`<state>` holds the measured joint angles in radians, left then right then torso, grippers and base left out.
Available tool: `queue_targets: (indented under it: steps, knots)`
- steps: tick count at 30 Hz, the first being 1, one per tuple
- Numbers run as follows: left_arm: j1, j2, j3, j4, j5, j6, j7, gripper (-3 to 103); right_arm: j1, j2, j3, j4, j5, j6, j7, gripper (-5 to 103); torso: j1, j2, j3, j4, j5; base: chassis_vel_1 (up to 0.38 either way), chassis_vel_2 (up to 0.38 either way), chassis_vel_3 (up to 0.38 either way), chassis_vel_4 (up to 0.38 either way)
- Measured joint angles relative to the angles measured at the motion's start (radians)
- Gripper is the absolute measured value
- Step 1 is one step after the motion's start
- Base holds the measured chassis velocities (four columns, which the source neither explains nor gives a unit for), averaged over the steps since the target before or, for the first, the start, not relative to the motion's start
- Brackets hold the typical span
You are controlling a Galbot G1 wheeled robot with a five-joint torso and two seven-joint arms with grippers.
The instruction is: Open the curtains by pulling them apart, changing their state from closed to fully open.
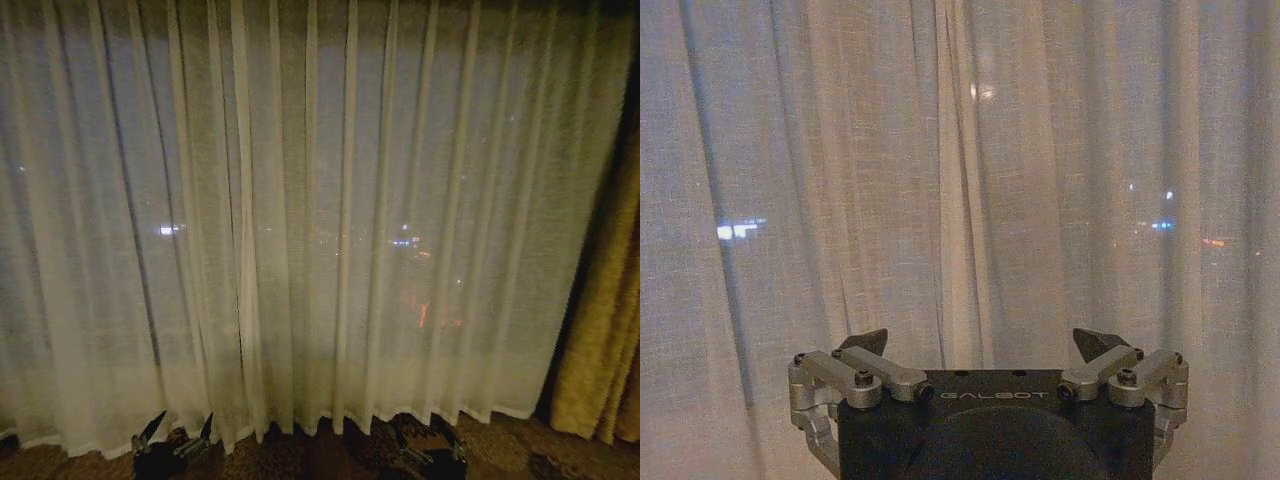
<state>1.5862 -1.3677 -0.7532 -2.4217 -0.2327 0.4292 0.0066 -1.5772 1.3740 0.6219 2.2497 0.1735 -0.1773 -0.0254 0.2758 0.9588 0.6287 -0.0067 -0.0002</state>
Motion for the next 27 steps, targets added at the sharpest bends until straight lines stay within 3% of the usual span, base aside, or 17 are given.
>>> queue_targets:
  steps: [2, 5, 27]
  knots:
    - [0.000, 0.000, 0.000, 0.001, -0.005, 0.000, 0.002, 100, 0.000, 0.000, 0.001, -0.009, -0.028, 0.046, -0.016, 100, 0.000, 0.000, 0.000, 0.0001, -0.0001, 0.000, 0.000, 0.000, 0.000]
    - [0.000, 0.001, 0.003, 0.001, -0.008, 0.000, 0.004, 100, -0.001, 0.000, 0.000, -0.012, -0.033, 0.058, -0.019, 100, 0.000, 0.000, 0.000, 0.0001, -0.0001, 0.000, 0.000, 0.000, 0.000]
    - [-0.003, 0.019, -0.027, 0.009, -0.020, 0.005, 0.032, 100, 0.019, 0.000, -0.001, -0.038, -0.011, 0.078, -0.039, 100, 0.000, 0.000, 0.000, 0.0001, -0.0001, 0.000, 0.000, 0.000, 0.000]
